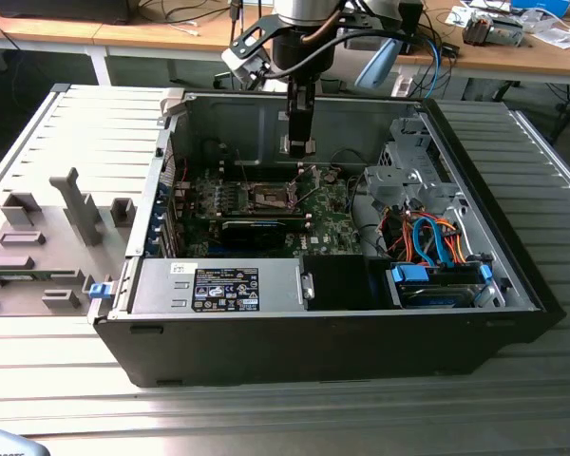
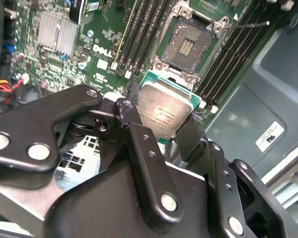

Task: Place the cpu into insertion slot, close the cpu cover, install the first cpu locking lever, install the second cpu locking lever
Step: 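Place the cpu into insertion slot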

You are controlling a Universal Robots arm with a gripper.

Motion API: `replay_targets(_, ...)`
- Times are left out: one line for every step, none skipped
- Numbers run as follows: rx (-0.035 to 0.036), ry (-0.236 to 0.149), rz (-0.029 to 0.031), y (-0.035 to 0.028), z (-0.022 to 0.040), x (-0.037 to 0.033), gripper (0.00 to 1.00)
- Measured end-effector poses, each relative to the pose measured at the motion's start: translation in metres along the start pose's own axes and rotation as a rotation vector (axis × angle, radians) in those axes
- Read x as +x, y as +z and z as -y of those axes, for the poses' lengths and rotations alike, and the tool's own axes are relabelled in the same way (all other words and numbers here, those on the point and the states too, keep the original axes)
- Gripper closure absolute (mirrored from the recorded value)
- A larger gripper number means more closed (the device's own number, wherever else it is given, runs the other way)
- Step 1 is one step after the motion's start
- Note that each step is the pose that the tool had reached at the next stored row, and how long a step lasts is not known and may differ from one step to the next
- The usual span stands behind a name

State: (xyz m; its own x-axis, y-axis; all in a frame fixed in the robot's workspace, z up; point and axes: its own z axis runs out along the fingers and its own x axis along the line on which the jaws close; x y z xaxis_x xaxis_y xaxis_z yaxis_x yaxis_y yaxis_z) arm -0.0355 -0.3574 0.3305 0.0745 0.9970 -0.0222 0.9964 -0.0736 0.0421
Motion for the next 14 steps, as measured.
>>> replay_targets(-0.0004, -0.018, -0.0008, 0.0001, 0.0000, 0.0000, 0.46)
replay_targets(-0.0009, -0.036, -0.0015, 0.0002, 0.0000, 0.0000, 0.46)
replay_targets(-0.0017, -0.072, -0.0031, 0.0005, 0.0000, 0.0000, 0.46)
replay_targets(-0.0025, -0.108, -0.0045, 0.0006, 0.0000, 0.0000, 0.46)
replay_targets(-0.0023, -0.135, -0.0057, 0.0007, 0.0001, 0.0000, 0.46)
replay_targets(0.0010, -0.146, -0.0060, 0.0009, 0.0001, 0.0000, 0.46)
replay_targets(0.0075, -0.156, -0.0047, 0.0010, 0.0001, 0.0000, 0.46)
replay_targets(0.0163, -0.168, -0.0016, 0.0013, 0.0001, 0.0000, 0.46)
replay_targets(0.0237, -0.176, 0.0015, 0.0014, 0.0001, 0.0000, 0.46)
replay_targets(0.0346, -0.193, 0.0087, 0.0015, 0.0001, 0.0000, 0.46)
replay_targets(0.0361, -0.197, 0.0100, 0.0015, 0.0002, 0.0000, 0.46)
replay_targets(0.0371, -0.203, 0.0117, 0.0015, 0.0002, 0.0000, 0.46)
replay_targets(0.0372, -0.208, 0.0121, 0.0015, 0.0001, 0.0000, 0.46)
replay_targets(0.0372, -0.208, 0.0121, 0.0015, 0.0001, 0.0000, 0.46)
